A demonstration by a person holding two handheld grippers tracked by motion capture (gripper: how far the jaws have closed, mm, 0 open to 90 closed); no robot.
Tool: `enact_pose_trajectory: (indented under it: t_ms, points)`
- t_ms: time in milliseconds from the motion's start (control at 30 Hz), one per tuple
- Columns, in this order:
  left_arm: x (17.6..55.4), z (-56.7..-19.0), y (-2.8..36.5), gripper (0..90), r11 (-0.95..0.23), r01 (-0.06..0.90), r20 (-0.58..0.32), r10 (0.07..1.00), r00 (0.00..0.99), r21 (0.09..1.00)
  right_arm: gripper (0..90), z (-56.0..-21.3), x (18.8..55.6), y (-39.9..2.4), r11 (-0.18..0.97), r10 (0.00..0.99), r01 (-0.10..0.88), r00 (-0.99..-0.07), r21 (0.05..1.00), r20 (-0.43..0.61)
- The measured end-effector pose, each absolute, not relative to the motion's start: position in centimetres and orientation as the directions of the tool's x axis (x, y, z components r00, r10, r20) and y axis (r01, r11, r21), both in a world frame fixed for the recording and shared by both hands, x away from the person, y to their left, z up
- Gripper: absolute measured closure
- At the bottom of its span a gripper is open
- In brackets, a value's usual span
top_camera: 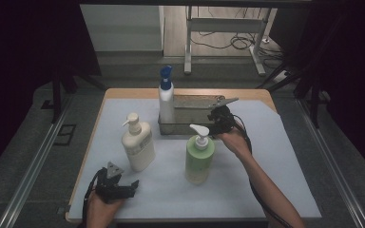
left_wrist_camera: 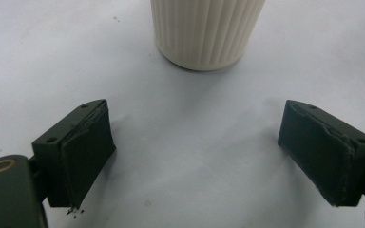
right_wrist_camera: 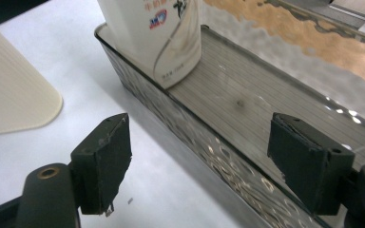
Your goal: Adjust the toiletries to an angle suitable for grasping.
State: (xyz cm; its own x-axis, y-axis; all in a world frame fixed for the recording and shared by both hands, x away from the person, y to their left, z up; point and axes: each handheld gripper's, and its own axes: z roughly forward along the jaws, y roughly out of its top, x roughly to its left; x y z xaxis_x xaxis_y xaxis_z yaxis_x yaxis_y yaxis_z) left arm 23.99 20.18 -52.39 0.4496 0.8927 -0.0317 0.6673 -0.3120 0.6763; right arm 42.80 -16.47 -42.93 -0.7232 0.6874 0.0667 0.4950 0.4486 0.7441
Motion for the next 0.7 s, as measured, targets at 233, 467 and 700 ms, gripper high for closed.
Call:
enact_pose_trajectory:
  t_ms: [233, 467, 700]
  points:
    - [24.0, -52.4, 20.2, 10.7, -0.312, 0.667, -0.032, 0.893, 0.45, 0.676, 18.3, -43.2, 41.9, -17.5, 0.461, 0.685, 0.487, -0.726, 0.742, 0.051]
    - [24.0, -52.4, 20.2, 10.7, -0.312, 0.667, -0.032, 0.893, 0.45, 0.676, 16.7, -43.2, 41.0, -18.5, 0.471, 0.686, 0.48, -0.726, 0.74, 0.035]
    - [24.0, -52.4, 20.2, 10.7, -0.312, 0.668, -0.032, 0.893, 0.45, 0.676, 15.6, -42.9, 39.7, -19.4, 0.496, 0.682, 0.459, -0.732, 0.737, -0.003]
